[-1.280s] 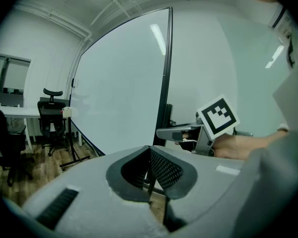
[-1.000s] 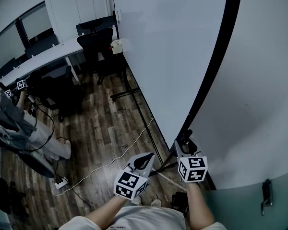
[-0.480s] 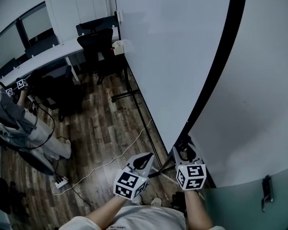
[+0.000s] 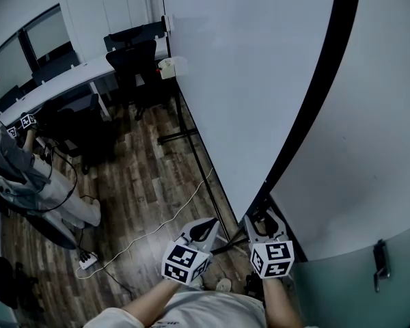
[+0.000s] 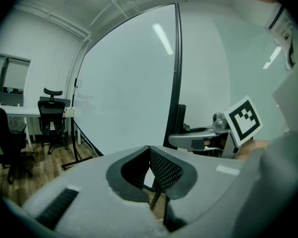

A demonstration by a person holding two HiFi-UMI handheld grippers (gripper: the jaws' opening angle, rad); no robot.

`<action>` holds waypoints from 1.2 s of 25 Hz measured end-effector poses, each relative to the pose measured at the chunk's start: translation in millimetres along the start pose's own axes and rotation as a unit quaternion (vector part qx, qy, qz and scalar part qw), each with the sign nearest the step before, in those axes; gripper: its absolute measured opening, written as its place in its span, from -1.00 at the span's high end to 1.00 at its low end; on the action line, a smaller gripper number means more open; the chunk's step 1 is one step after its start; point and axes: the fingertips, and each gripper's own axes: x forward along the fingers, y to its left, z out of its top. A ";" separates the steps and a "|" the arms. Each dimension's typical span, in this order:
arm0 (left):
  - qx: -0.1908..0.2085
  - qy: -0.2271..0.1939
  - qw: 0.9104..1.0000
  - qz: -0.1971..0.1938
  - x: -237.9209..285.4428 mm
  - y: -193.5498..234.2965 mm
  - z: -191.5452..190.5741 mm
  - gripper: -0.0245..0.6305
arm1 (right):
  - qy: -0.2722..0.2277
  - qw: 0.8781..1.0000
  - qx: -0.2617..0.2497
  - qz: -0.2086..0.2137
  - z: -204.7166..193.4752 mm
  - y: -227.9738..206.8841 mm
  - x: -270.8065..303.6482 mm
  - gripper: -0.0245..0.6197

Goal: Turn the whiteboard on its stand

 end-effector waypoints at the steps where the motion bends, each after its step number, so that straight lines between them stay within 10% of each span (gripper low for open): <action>1: 0.000 0.000 1.000 -0.001 -1.7 -1.8 -1.4 0.89 | 0.000 1.000 0.000 0.000 -2.1 2.0 -4.1 0.33; 30: -0.006 0.012 1.000 -0.017 -35.1 -2.5 -9.2 0.89 | -0.005 1.000 0.002 -0.003 6.6 36.8 -30.4 0.33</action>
